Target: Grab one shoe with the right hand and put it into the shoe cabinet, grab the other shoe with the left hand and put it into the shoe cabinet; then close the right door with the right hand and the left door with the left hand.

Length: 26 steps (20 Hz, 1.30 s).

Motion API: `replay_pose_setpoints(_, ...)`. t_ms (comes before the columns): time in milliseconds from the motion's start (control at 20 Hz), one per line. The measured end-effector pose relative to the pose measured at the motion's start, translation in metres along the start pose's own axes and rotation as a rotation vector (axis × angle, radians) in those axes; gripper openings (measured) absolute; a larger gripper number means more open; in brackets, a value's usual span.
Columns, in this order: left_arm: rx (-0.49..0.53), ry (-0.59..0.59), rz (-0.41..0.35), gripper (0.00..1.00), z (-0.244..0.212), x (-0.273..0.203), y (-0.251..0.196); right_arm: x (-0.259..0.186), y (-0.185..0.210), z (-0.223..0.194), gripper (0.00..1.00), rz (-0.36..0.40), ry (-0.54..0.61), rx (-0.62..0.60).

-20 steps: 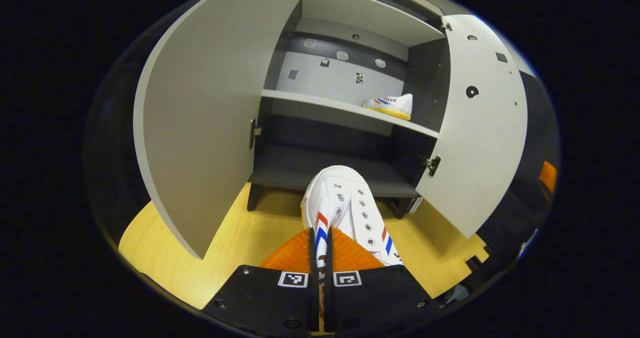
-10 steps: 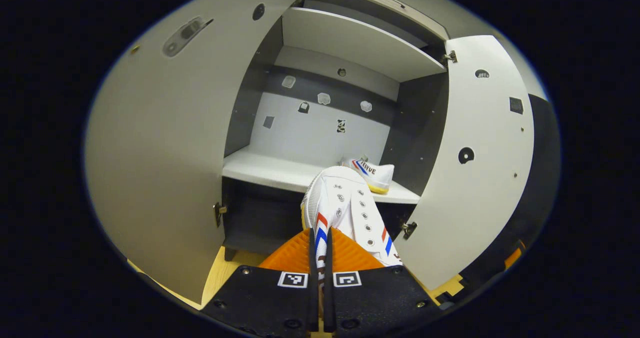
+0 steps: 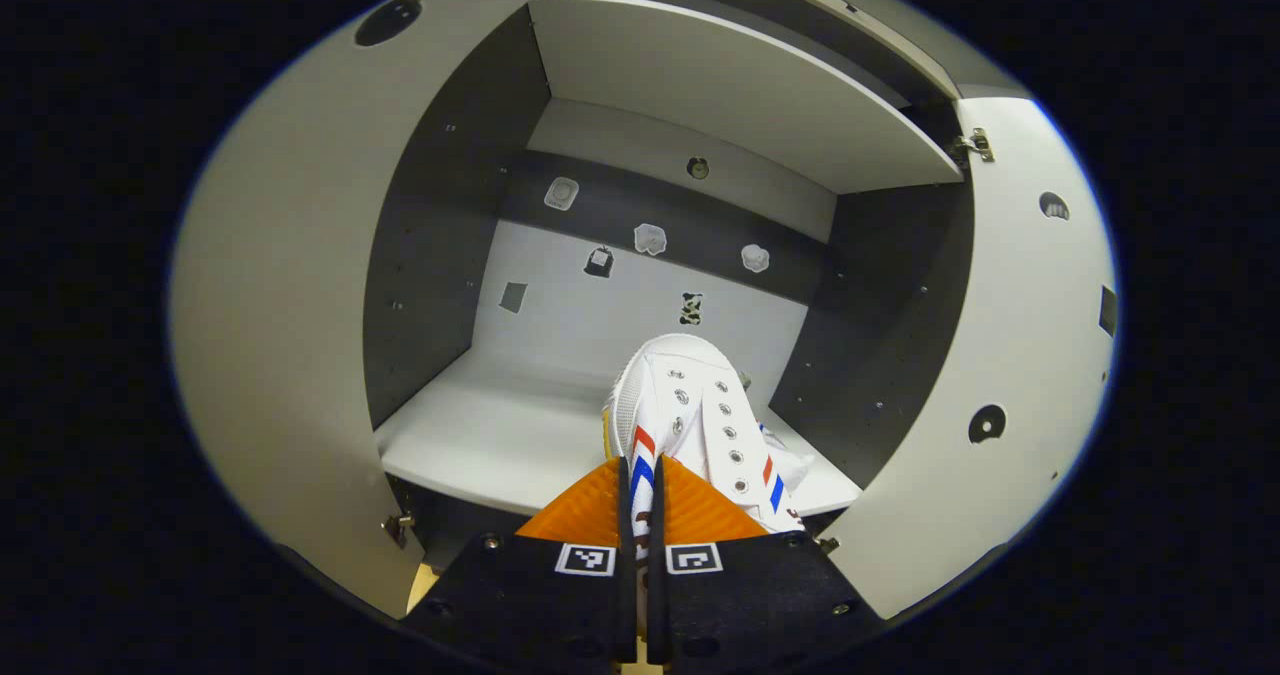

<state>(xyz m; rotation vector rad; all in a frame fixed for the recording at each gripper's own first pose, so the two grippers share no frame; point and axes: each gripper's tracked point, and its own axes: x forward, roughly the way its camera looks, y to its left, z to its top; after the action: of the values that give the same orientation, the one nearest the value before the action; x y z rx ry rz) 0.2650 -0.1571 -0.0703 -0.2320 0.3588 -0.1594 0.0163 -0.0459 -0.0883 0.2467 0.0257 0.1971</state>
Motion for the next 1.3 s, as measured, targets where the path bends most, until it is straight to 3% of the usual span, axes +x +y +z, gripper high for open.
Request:
replay_pose_setpoints(250, -0.048, 0.032, 0.076, 0.04, 0.026, 0.052, 0.021, -0.007, -0.005, 0.007, 1.00, 0.007, -0.011, -0.003)
replay_pose_setpoints(400, 0.008, 0.093, 0.171, 0.04, 0.019, 0.078, 0.044, -0.009, -0.005, 0.009, 1.00, 0.008, -0.011, -0.028)
replay_pose_setpoints(750, -0.015, 0.256, 0.146, 0.05, -0.025, 0.113, 0.044, -0.014, -0.001, 0.004, 1.00, 0.001, 0.002, -0.064)
replay_pose_setpoints(900, -0.044, 0.224, 0.142, 0.05, -0.021, 0.121, 0.048, -0.015, 0.002, 0.004, 1.00, -0.008, -0.005, -0.109)
replay_pose_setpoints(1100, -0.011, 0.232, 0.148, 0.12, -0.022, 0.131, 0.063, -0.018, 0.003, 0.010, 1.00, -0.026, -0.024, -0.113)
replay_pose_setpoints(1200, 0.005, 0.207, 0.132, 0.22, -0.015, 0.126, 0.063, -0.021, 0.000, 0.014, 1.00, -0.038, -0.037, -0.109)
replay_pose_setpoints(1250, 0.062, 0.179, 0.151, 0.53, -0.007, 0.126, 0.068, -0.020, -0.002, 0.017, 1.00, -0.049, -0.044, -0.112)
replay_pose_setpoints(1300, 0.115, 0.141, 0.196, 0.69, 0.005, 0.119, 0.076, -0.021, -0.005, 0.018, 1.00, -0.059, -0.046, -0.115)
